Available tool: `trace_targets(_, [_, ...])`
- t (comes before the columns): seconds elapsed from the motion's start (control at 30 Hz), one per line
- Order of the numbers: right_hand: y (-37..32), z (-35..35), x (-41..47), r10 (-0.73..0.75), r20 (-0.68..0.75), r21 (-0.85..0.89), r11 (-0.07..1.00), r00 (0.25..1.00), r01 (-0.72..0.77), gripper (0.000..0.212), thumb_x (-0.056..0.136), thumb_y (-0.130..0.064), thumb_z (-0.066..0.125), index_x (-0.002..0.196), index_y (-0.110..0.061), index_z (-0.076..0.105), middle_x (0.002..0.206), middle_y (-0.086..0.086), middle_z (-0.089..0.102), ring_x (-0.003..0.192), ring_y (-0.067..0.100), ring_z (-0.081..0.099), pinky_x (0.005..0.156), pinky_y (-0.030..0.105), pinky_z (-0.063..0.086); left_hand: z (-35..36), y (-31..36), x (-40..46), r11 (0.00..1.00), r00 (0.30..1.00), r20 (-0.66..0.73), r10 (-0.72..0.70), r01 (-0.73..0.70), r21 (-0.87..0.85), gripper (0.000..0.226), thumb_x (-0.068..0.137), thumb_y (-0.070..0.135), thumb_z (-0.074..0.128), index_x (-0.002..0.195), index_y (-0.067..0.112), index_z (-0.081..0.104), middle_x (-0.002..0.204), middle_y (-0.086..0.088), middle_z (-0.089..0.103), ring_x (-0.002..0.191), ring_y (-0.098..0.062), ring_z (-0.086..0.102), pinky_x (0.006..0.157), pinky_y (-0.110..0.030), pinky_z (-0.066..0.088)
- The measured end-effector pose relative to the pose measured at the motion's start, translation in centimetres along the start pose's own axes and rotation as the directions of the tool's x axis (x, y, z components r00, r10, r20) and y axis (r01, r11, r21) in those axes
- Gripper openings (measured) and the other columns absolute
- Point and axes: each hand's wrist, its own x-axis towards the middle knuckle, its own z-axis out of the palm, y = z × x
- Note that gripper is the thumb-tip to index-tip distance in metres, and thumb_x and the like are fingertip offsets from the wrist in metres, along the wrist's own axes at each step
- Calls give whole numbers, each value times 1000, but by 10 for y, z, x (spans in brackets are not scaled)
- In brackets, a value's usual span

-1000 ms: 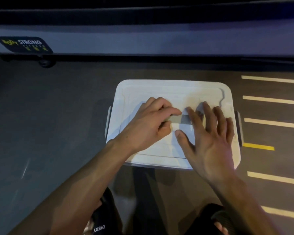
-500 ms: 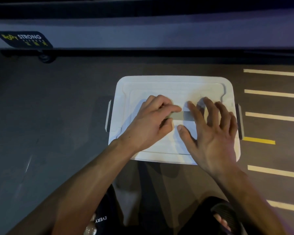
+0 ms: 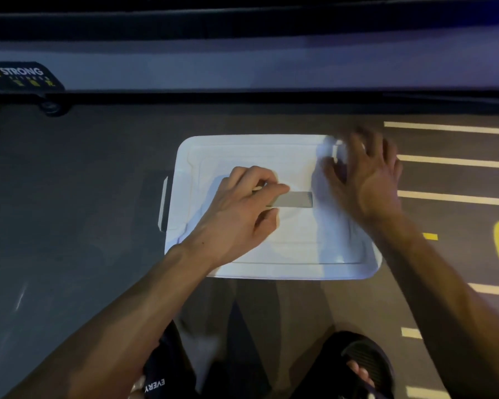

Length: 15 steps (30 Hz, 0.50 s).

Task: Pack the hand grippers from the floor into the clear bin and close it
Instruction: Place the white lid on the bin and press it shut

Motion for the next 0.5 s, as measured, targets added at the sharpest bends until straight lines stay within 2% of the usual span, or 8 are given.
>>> trace_targets(0.07, [8,1,20,50,80,196,979,996,-65,39,100,-45,43,127,-17,52,128,12,53,110,32,56,91,41,49,-3,-3,3,999,1000,-23,-13,12,-49,34,94,26,64,127,18,69,127,-1,58,117,-20,50,98,-36,47])
trace_targets(0.1, [9,2,27,57,111,263,961,992,-85,34,102,-40,44,124,-15,54,123,12,54,101,29,59,83,37,49,-6,-7,6,998,998,-44,-33,31,-55,34,94,27,66,128,19,68,127,1,58,118,-19,49,100,-34,43])
trace_targets(0.2, [13,3,35,24,128,275,960,992,-58,29,103,-33,45,119,-12,56,118,12,54,92,26,57,76,30,40,-18,-29,22,986,984,-88,-153,158,49,40,95,35,60,134,24,62,139,1,54,128,-22,44,104,-37,32])
trace_targets(0.3, [16,1,38,-3,171,331,942,985,-55,24,104,-30,46,114,-10,55,113,11,52,84,18,51,75,28,38,-28,-53,36,930,949,26,-314,302,209,59,98,54,40,149,26,47,153,-2,44,140,-28,35,115,-44,23])
trace_targets(0.4, [17,1,38,6,204,352,933,979,-79,21,104,-30,45,112,-12,49,109,5,46,78,9,48,66,18,37,-26,-61,37,890,920,77,-384,347,297,60,100,62,26,148,29,42,142,-2,51,129,-31,44,111,-50,29])
trace_targets(0.5, [17,5,37,7,175,300,952,985,-60,28,105,-35,41,116,-10,48,109,4,45,86,17,49,63,18,37,-21,-59,38,865,923,44,-383,342,368,52,103,58,21,140,28,43,133,-5,54,117,-31,48,100,-51,36])
